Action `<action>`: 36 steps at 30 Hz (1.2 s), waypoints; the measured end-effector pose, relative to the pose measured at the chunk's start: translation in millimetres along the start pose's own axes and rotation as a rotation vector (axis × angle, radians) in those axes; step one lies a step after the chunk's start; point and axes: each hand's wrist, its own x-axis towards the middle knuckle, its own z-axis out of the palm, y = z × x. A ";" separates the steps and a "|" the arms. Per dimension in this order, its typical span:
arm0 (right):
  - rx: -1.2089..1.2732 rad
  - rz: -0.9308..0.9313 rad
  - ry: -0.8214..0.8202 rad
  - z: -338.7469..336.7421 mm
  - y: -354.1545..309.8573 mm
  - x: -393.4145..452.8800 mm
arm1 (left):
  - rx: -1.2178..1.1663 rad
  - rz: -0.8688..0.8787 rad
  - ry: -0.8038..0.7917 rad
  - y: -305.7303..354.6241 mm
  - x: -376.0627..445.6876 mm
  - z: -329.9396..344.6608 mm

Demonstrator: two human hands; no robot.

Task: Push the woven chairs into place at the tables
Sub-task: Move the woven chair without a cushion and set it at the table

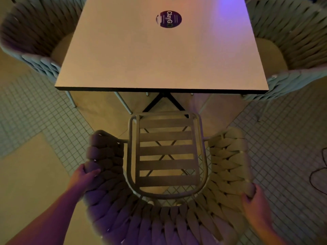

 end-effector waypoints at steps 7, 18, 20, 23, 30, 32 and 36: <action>-0.017 0.010 0.022 3.4 -14.9 1.8 | 0.014 0.034 0.007 9.6 5.1 -2.3; -0.002 0.002 0.032 7.2 -35.8 12.9 | 0.042 0.044 -0.013 21.1 23.4 -6.1; 0.001 -0.004 0.038 7.8 -36.0 11.0 | 0.041 0.044 -0.011 21.7 23.6 -7.1; 0.003 -0.014 0.053 9.3 -36.8 9.9 | 0.061 0.050 -0.010 23.4 24.9 -9.1; 0.018 -0.004 0.046 18.7 -34.1 7.4 | 0.051 0.066 -0.029 28.5 34.1 -15.1; 0.029 0.005 0.042 21.1 -33.3 5.7 | 0.056 0.071 -0.034 29.0 37.7 -16.8; 0.023 0.017 0.054 24.4 -31.4 0.6 | 0.067 0.069 -0.039 30.6 42.8 -18.7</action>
